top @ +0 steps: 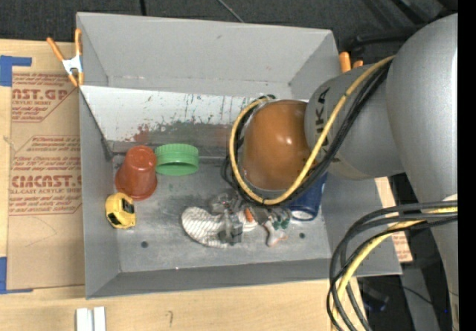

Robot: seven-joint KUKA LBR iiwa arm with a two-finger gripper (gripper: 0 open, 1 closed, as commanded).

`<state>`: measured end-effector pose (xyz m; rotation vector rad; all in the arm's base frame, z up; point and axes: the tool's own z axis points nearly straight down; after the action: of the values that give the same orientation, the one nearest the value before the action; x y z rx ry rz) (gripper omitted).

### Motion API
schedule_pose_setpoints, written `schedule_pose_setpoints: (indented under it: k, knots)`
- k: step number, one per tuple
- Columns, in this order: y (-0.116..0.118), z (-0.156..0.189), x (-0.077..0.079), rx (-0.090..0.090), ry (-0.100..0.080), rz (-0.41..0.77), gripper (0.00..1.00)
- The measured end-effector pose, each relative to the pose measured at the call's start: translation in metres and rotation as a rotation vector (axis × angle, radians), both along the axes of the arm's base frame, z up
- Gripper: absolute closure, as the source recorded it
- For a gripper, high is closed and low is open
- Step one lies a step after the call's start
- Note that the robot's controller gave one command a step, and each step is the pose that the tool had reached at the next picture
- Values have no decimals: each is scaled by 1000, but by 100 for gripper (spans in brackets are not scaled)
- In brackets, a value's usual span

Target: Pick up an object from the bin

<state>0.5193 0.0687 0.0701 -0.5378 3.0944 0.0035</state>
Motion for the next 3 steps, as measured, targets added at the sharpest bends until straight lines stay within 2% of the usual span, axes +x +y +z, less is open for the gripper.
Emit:
schedule_pose_setpoints:
  k: [1, 3]
  knots:
    - [0, 8, -2, -1, 8, 0, 100]
    - [0, 46, -1, -2, 2, 0, 100]
